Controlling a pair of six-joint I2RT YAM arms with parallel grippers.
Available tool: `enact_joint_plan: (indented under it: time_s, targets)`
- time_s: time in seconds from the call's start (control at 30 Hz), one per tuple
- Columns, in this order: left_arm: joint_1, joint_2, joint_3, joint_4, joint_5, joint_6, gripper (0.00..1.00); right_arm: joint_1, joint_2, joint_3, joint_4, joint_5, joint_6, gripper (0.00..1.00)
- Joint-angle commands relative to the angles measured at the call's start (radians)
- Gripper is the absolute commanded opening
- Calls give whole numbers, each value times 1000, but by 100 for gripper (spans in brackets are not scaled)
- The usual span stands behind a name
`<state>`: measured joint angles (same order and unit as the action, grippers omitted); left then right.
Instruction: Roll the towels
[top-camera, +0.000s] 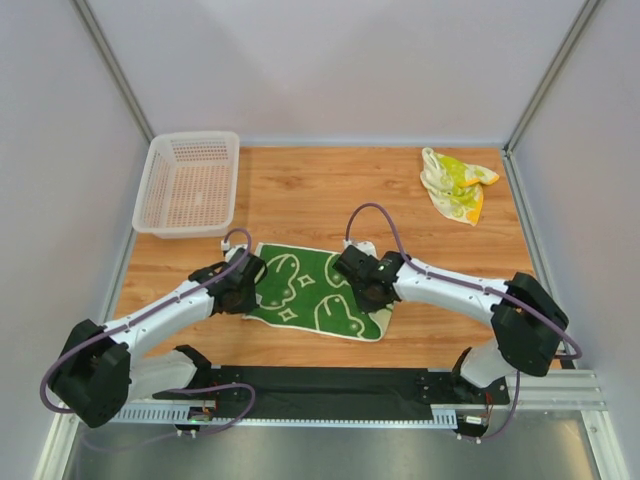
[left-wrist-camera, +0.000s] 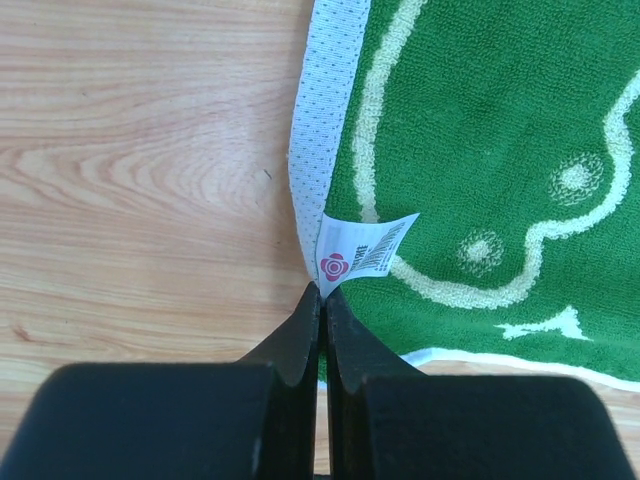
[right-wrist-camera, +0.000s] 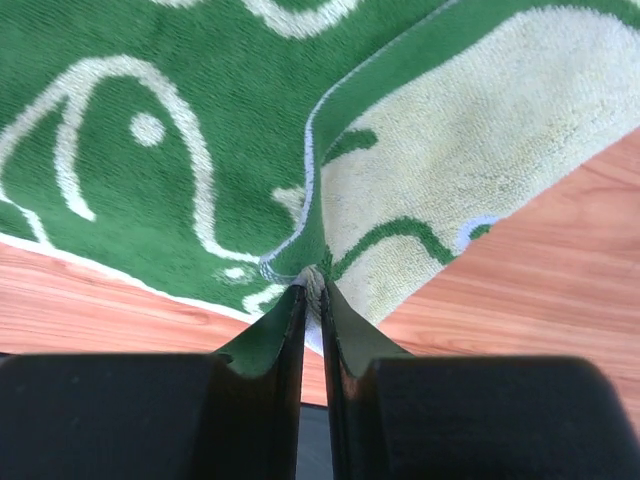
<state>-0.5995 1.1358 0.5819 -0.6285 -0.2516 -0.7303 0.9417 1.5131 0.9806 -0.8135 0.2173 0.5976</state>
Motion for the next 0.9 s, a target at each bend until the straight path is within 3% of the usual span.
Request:
enact_joint_plan:
  time_s: [0.0,0.07,0.17,0.27,0.37,0.57,0.7,0.8,0.87]
  targets:
    - [3,-16,25,-39,-25,12,0,-1,-60,-25,-21,30,22,10]
    - [3,-30,44,-59,-11,15,0,-27,-108,-40,-21,27,34,0]
    - [3,-63,78,-88,21,32,0,-93,-218,-48,-15,-13,41,0]
    - [3,-111,171,-128,25,63,0,-310,-336,-24,-6,-111,13,0]
    - [3,-85,327,-163,26,95,0,-463,-352,88,-21,-241,-33,0]
    - [33,219,845,-240,102,201,0,-772,-144,527,-122,-507,-67,0]
    - [78,362,1160,-344,133,250,0,-839,-51,776,-219,-555,-76,0]
    - [78,368,1250,-390,123,267,0,-860,-103,752,-216,-532,-68,0]
    - [78,332,1204,-370,120,250,0,-866,-171,677,-202,-523,-56,0]
